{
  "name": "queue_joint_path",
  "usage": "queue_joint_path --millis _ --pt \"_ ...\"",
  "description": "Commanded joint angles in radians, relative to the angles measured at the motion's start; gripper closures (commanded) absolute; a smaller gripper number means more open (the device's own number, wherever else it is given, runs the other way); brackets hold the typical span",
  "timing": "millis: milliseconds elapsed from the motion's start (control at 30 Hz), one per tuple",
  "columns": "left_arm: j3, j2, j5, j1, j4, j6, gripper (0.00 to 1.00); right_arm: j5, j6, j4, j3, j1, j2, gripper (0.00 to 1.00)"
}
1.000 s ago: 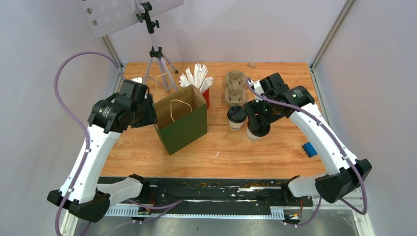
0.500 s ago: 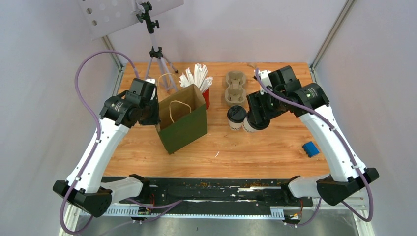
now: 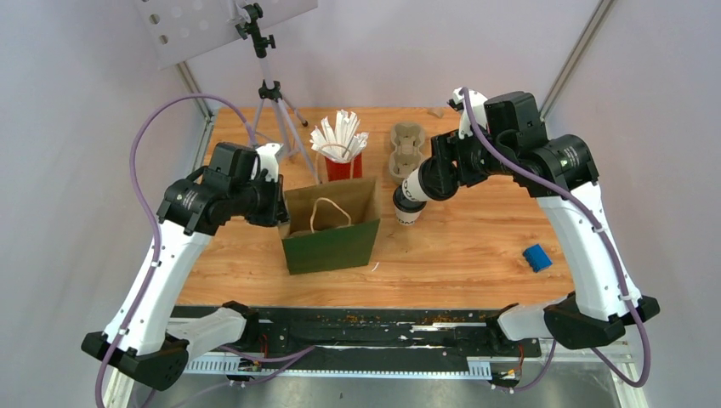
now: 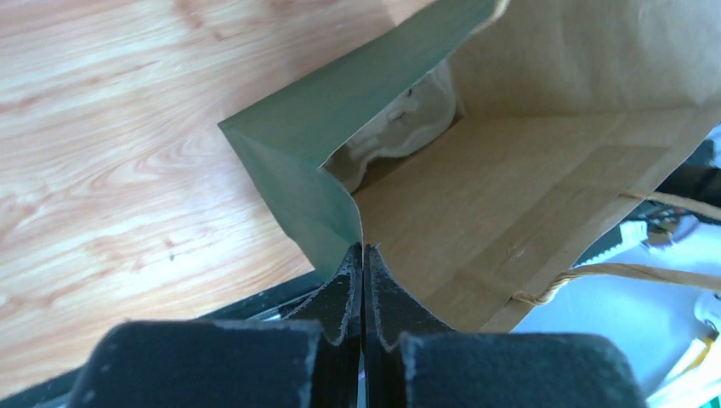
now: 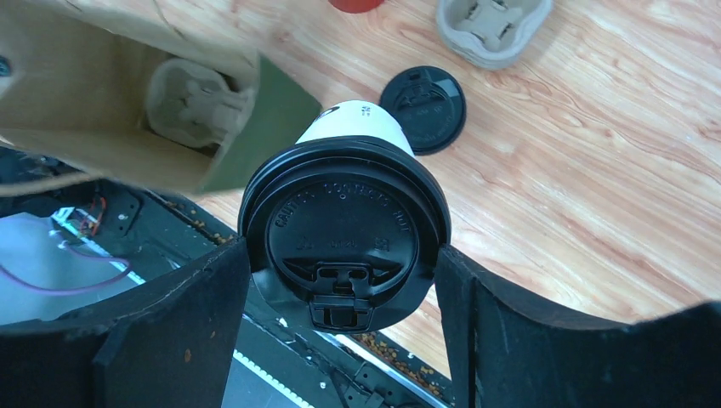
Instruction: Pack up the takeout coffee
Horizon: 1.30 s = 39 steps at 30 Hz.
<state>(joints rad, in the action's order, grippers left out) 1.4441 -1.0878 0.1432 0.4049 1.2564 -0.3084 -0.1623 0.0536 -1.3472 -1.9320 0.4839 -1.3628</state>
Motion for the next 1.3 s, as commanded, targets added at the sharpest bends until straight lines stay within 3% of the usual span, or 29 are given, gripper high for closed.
queue_joint_path --millis 0,200,500,633,900,1100,1267 --pt "-0.034 0.038 0.217 -0.003 -0.091 0.077 1.00 -0.085 0.025 0.048 -0.061 0.013 -0.009 0.27" --pt "-0.059 0.025 0.294 -0.003 -0.176 0.077 1.00 -0.071 0.054 0.029 -0.180 0.060 -0.037 0.28" --pt "-0.076 -0.021 0.216 -0.003 -0.241 -0.021 0.95 -0.039 0.087 -0.001 -0.201 0.175 -0.021 0.28" --pt "-0.093 -0.031 0.195 -0.003 -0.251 -0.102 0.92 -0.018 0.087 -0.017 -0.235 0.183 -0.018 0.29" --pt "-0.066 -0.062 0.152 -0.002 -0.199 -0.100 0.85 0.004 0.087 -0.017 -0.270 0.193 -0.008 0.29" --pt "-0.050 -0.056 0.130 -0.003 -0.205 -0.120 0.72 0.001 0.104 0.006 -0.232 0.204 0.023 0.29" --pt "-0.010 -0.064 0.105 -0.003 -0.181 -0.117 0.52 -0.015 0.135 0.057 -0.168 0.233 0.058 0.29"
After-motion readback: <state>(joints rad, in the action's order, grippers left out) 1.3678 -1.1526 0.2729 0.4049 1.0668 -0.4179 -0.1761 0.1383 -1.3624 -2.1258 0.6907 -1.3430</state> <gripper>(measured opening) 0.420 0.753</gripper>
